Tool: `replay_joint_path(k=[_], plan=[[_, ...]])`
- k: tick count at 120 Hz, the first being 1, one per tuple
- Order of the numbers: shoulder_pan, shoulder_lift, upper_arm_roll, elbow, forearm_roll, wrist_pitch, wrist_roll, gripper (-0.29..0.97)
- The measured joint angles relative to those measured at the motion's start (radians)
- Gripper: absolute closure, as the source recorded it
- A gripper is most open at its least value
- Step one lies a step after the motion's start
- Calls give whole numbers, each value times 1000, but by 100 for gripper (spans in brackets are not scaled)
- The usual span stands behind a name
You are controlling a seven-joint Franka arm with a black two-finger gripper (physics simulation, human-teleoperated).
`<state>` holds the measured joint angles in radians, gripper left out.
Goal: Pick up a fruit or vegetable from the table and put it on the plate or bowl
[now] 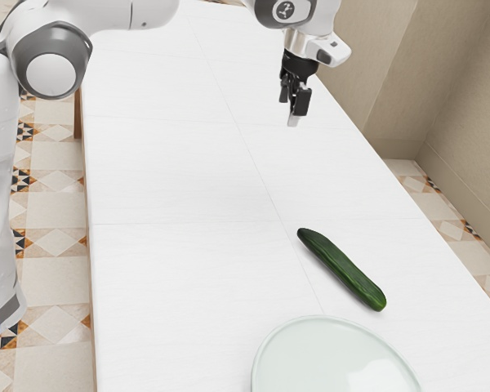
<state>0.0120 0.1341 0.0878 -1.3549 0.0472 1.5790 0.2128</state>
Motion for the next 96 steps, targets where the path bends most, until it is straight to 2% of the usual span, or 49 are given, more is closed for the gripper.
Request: replay_joint_path(k=[46,75,96], plan=[[4,-1,19,24,-25,1,56,0],[-9,2,-116,41,-44,4,75,0],[-7,1,-178,41,-62,1,84,0]])
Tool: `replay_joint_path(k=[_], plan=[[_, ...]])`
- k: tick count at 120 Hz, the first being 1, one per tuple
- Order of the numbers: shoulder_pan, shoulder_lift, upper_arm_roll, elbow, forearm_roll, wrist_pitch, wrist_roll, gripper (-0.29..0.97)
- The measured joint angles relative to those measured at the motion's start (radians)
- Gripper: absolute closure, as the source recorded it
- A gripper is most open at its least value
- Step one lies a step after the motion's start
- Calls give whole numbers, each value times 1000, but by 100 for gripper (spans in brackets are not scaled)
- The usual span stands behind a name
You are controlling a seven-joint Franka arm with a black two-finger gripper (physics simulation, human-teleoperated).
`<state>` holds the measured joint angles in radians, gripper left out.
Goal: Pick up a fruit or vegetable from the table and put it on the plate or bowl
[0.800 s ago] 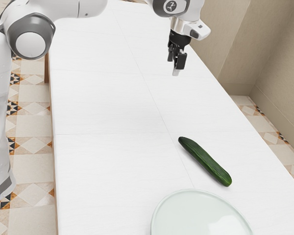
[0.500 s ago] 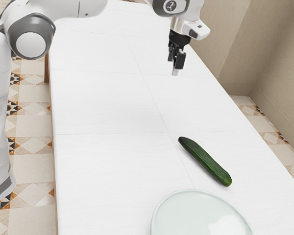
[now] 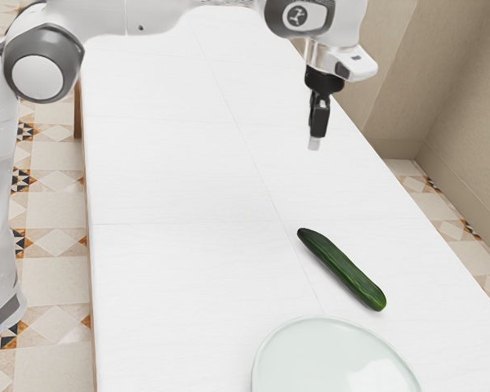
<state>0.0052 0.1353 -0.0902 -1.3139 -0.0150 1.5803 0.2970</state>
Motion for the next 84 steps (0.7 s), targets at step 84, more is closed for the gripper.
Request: replay_joint_path(k=[84], plan=[[-9,252,-135,254,-16,-13,22,0]])
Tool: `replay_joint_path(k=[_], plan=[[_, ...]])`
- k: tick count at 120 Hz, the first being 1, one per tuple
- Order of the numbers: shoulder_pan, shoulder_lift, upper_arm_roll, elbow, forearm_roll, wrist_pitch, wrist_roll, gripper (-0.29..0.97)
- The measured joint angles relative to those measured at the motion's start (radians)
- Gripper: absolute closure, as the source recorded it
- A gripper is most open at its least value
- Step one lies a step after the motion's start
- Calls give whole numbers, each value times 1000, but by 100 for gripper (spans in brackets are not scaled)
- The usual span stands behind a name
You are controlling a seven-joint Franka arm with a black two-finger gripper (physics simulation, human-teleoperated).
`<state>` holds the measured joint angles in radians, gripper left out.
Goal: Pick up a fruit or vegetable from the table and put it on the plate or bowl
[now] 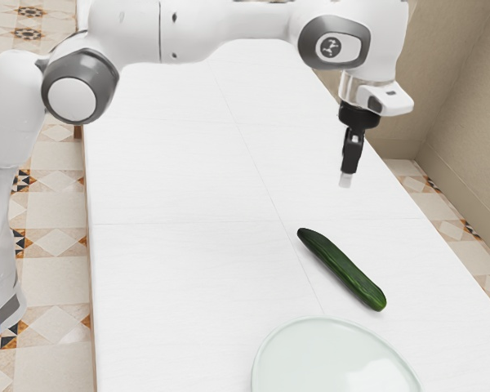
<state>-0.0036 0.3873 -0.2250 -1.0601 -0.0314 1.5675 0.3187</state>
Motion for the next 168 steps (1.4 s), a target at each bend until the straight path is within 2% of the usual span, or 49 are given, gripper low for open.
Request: replay_joint_path(k=[14,42,98,120,145,168], plan=[[-7,79,-2,63,4,5,1,0],[-16,166,-2,74,27,51,41,0],[-17,198,-6,65,122,135,340,0],[-18,245,-27,64,118,163,414,0],[-22,278,-39,65,57,191,474,0],[-23,310,-45,64,44,195,514,0]])
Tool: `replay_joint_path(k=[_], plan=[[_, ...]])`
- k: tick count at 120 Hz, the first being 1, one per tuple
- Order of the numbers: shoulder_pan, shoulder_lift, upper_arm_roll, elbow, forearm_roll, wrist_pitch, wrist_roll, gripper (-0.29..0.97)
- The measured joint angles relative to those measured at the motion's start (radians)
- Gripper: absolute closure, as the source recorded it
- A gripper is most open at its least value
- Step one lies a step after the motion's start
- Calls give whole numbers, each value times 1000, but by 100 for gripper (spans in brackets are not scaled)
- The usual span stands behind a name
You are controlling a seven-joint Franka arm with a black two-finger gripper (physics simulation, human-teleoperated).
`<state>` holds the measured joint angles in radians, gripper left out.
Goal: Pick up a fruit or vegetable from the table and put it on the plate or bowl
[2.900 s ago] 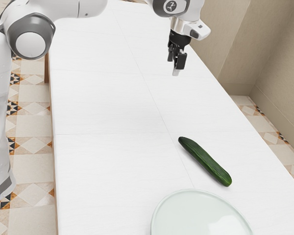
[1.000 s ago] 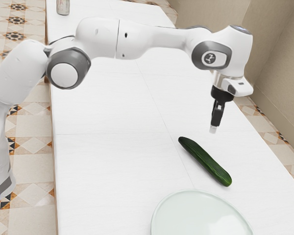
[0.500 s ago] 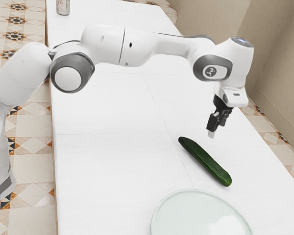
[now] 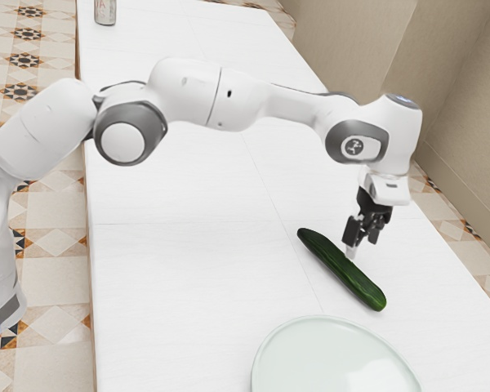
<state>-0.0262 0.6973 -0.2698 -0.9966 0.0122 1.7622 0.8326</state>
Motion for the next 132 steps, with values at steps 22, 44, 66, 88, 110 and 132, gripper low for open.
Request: replay_joint_path(k=[22,44,66,88,110,132], plan=[[0,20,-2,1,-4,-6,30,0],[-1,40,-13,1,-5,-3,52,0],[-1,50,-10,-1,2,-8,68,0],[-1,65,-9,-1,7,-12,80,0],[-1,76,-9,-1,7,-10,88,0],[-1,83,-9,0,6,-7,96,-12]])
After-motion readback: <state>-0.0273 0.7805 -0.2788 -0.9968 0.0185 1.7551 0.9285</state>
